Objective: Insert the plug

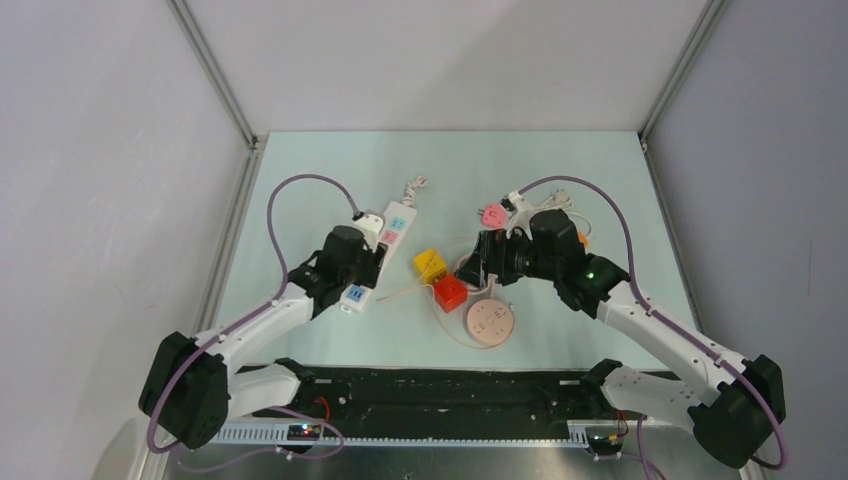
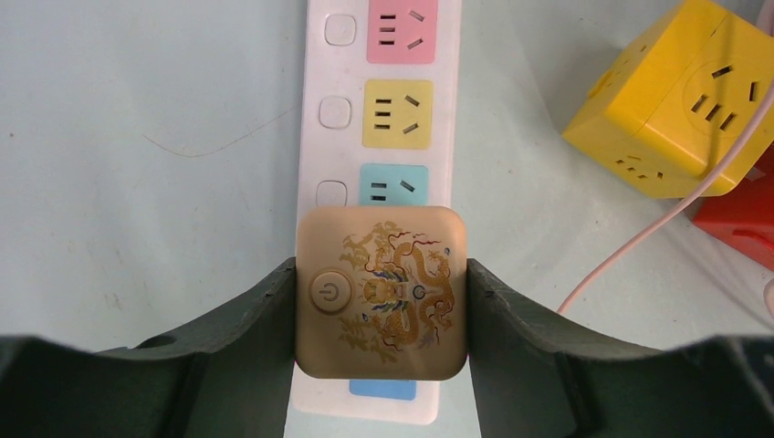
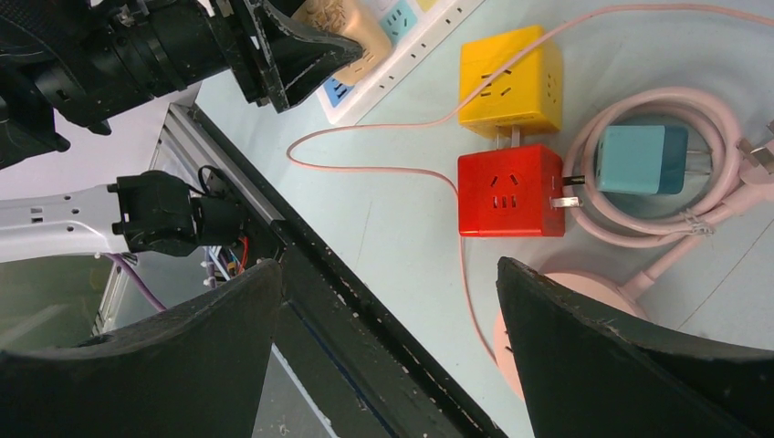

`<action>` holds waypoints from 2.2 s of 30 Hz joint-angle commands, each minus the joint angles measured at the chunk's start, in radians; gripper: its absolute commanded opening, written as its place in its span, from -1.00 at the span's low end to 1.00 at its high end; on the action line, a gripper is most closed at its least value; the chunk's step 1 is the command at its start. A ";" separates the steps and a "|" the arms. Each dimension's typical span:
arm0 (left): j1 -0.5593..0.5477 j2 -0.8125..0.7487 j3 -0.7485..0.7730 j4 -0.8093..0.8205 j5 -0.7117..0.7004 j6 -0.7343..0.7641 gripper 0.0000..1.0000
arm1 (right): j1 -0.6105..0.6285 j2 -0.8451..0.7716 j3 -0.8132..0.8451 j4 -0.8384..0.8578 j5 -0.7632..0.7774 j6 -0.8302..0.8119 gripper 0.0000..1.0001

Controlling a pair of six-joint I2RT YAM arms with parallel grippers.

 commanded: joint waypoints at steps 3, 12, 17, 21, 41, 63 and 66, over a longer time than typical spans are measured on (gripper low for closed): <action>-0.006 -0.067 -0.036 0.046 0.003 -0.031 -1.00 | 0.010 0.012 0.026 0.003 0.008 -0.006 0.81; -0.030 -0.072 -0.025 0.077 0.081 -0.146 -0.96 | 0.018 0.011 0.026 0.004 0.013 -0.002 0.81; -0.099 0.037 -0.018 0.074 -0.010 -0.192 -0.98 | 0.030 0.017 0.026 0.005 0.024 0.003 0.81; -0.120 0.078 -0.022 0.077 -0.067 -0.254 -1.00 | 0.037 0.016 0.026 -0.001 0.034 0.001 0.81; -0.218 0.241 -0.099 0.165 -0.190 -0.432 -1.00 | 0.034 -0.010 0.026 -0.037 0.065 -0.012 0.82; -0.362 0.297 -0.219 0.358 -0.359 -0.491 -1.00 | 0.022 -0.021 0.017 -0.041 0.072 -0.012 0.82; -0.360 0.324 -0.190 0.352 -0.348 -0.490 -0.92 | 0.020 -0.026 0.012 -0.041 0.074 -0.004 0.83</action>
